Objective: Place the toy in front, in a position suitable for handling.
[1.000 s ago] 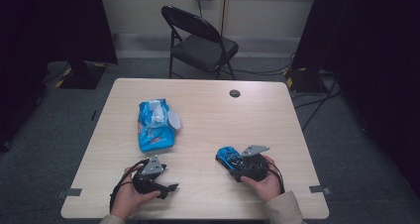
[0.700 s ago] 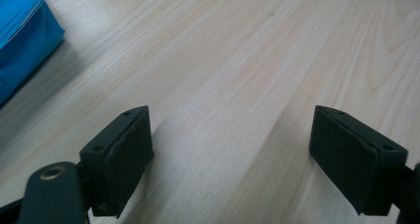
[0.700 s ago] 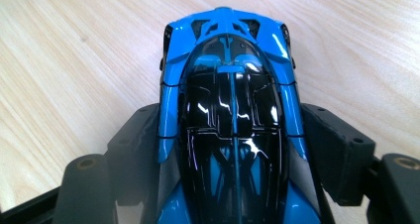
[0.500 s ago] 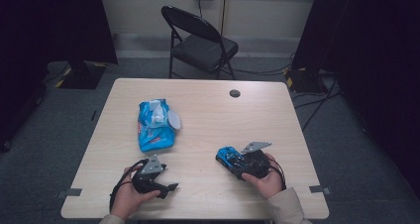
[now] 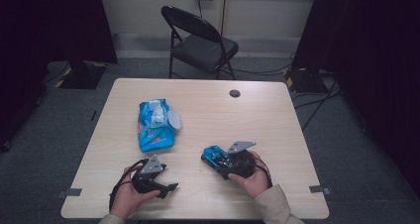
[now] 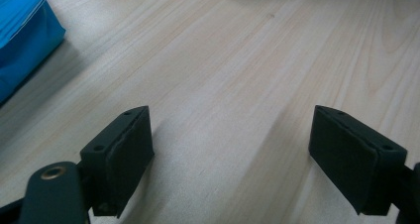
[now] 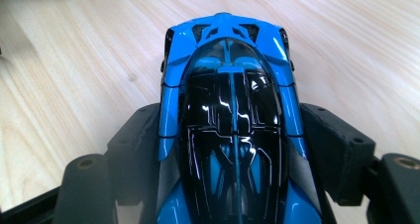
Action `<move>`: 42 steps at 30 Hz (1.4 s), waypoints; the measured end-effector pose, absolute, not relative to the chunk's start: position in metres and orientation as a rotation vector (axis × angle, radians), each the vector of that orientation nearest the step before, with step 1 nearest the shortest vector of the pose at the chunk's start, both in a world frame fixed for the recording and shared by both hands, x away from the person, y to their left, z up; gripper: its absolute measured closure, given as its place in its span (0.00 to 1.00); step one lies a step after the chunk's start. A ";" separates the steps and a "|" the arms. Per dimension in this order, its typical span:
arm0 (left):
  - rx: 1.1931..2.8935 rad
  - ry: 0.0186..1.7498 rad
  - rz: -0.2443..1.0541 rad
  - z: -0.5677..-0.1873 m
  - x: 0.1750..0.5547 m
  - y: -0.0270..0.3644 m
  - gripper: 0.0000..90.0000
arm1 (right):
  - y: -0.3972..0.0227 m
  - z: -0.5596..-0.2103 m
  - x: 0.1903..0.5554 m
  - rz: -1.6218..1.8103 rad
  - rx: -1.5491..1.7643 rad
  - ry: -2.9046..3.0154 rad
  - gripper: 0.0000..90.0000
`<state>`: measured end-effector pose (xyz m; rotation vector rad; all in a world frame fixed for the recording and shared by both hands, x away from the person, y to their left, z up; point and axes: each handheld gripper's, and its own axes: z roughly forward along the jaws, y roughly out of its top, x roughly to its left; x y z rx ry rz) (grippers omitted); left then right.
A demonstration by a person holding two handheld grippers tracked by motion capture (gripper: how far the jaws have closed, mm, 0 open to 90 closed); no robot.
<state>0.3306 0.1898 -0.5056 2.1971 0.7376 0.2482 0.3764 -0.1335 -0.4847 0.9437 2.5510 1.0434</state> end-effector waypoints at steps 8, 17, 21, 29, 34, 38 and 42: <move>2.198 0.735 0.251 -0.506 0.330 0.190 0.19 | -0.122 -0.498 0.379 1.082 0.860 2.581 0.31; 2.203 0.731 0.256 -0.506 0.330 0.190 0.19 | -0.133 -0.486 0.372 1.130 0.832 2.553 0.15; 2.207 0.729 0.260 -0.506 0.329 0.189 0.18 | -0.144 -0.484 0.363 1.124 0.841 2.540 0.15; 2.219 0.723 0.275 -0.506 0.329 0.188 0.18 | -0.160 -0.507 0.351 1.071 0.883 2.532 0.13; 2.222 0.721 0.280 -0.506 0.329 0.187 0.16 | -0.160 -0.509 0.351 1.102 0.887 2.525 0.14; 2.225 0.720 0.290 -0.506 0.328 0.186 0.16 | -0.160 -0.509 0.350 1.102 0.890 2.523 0.14; 2.223 0.722 0.289 -0.506 0.328 0.186 0.16 | -0.160 -0.509 0.351 1.104 0.883 2.529 0.12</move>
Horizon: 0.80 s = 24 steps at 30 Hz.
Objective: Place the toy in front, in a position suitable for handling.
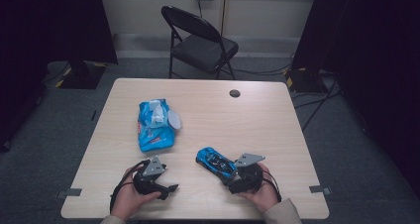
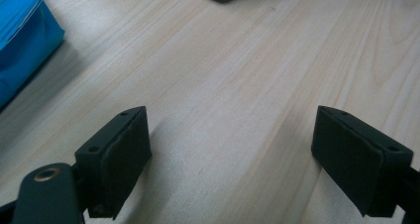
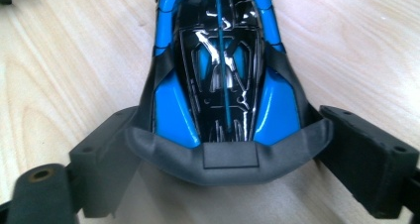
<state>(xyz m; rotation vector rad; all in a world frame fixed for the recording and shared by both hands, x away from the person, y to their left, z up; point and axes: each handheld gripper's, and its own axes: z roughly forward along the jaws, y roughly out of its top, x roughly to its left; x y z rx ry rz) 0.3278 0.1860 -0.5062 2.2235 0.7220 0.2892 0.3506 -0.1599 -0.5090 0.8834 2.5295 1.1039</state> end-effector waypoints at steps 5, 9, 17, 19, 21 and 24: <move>2.224 0.721 0.287 -0.506 0.328 0.186 0.16 | -0.159 -0.509 0.350 1.101 0.866 2.545 0.11; 2.233 0.712 0.283 -0.506 0.328 0.186 0.15 | -0.161 -0.509 0.350 1.122 0.881 2.516 0.24; 2.223 0.723 0.274 -0.505 0.328 0.188 0.17 | -0.162 -0.508 0.350 1.141 0.848 2.531 0.27; 2.222 0.725 0.266 -0.504 0.328 0.189 0.19 | -0.162 -0.508 0.350 1.141 0.847 2.530 0.27; 2.210 0.732 0.258 -0.502 0.329 0.191 0.20 | -0.162 -0.508 0.350 1.141 0.848 2.530 0.27; 2.188 0.740 0.263 -0.497 0.331 0.194 0.20 | -0.162 -0.508 0.350 1.141 0.847 2.530 0.27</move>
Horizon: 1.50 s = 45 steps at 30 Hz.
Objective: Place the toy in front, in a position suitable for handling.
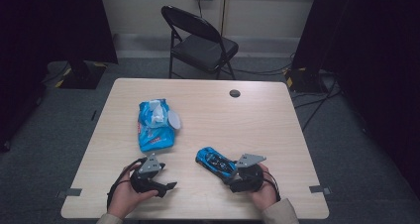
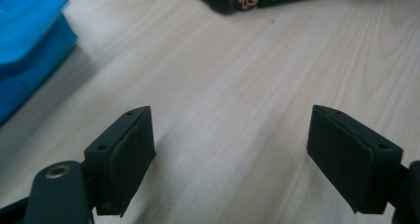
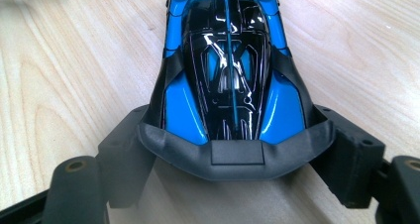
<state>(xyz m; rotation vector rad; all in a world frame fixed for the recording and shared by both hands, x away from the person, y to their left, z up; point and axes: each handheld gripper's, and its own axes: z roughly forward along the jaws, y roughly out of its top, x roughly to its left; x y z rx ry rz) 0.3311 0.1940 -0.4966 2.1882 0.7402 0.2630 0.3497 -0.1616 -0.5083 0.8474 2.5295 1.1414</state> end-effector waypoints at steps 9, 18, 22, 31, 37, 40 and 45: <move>2.157 0.776 0.292 -0.468 0.344 0.211 0.22 | -0.161 -0.508 0.350 1.140 0.852 2.527 0.27; 2.141 0.804 0.311 -0.447 0.362 0.218 0.23 | -0.162 -0.508 0.350 1.143 0.846 2.531 0.27; 2.157 0.815 0.342 -0.438 0.370 0.220 0.23 | -0.162 -0.508 0.350 1.143 0.844 2.532 0.27; 2.136 0.842 0.329 -0.427 0.384 0.228 0.23 | -0.162 -0.508 0.350 1.144 0.841 2.534 0.27; 2.122 0.879 0.348 -0.422 0.396 0.236 0.22 | -0.162 -0.508 0.351 1.146 0.835 2.539 0.27; 2.118 0.891 0.363 -0.419 0.402 0.238 0.22 | -0.162 -0.508 0.351 1.145 0.834 2.539 0.27; 2.107 0.916 0.381 -0.413 0.413 0.242 0.22 | -0.162 -0.508 0.351 1.145 0.832 2.541 0.27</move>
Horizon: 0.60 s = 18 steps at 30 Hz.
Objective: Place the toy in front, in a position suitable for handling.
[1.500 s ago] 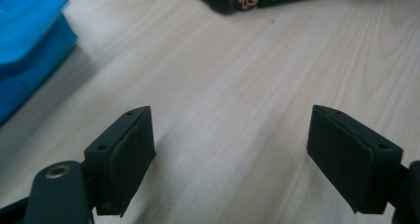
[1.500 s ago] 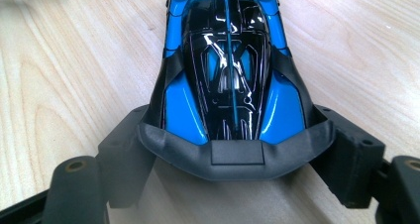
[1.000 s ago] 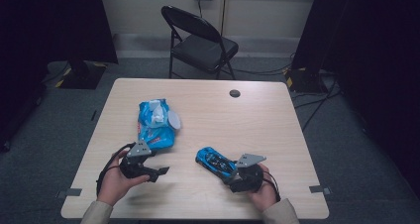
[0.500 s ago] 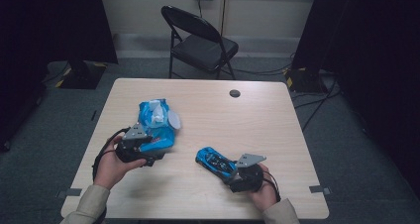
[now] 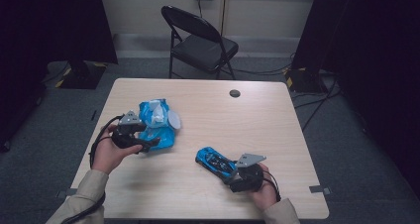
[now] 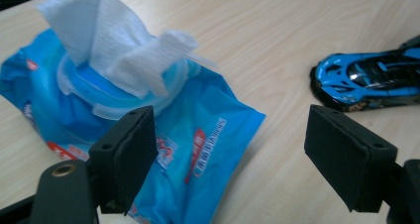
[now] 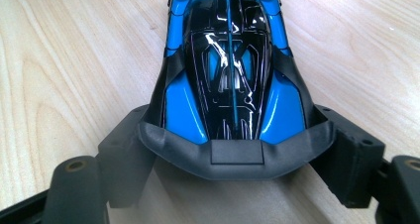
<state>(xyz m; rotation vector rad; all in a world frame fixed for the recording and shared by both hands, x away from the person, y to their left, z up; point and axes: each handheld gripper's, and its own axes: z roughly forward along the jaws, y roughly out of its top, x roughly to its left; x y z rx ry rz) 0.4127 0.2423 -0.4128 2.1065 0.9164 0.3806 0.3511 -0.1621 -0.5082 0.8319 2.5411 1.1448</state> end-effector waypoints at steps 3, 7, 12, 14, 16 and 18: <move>2.106 0.935 0.393 -0.412 0.418 0.245 0.22 | -0.162 -0.508 0.351 1.145 0.831 2.541 0.27; 2.109 0.954 0.397 -0.414 0.425 0.247 0.22 | -0.162 -0.508 0.351 1.145 0.831 2.541 0.27; 2.112 0.978 0.401 -0.417 0.437 0.247 0.24 | -0.162 -0.508 0.351 1.145 0.830 2.541 0.27; 2.109 0.981 0.404 -0.417 0.442 0.248 0.25 | -0.162 -0.508 0.351 1.145 0.830 2.541 0.27; 2.107 0.970 0.409 -0.415 0.447 0.248 0.29 | -0.162 -0.508 0.351 1.145 0.830 2.541 0.27; 2.102 0.966 0.408 -0.414 0.450 0.247 0.33 | -0.162 -0.508 0.351 1.145 0.832 2.542 0.27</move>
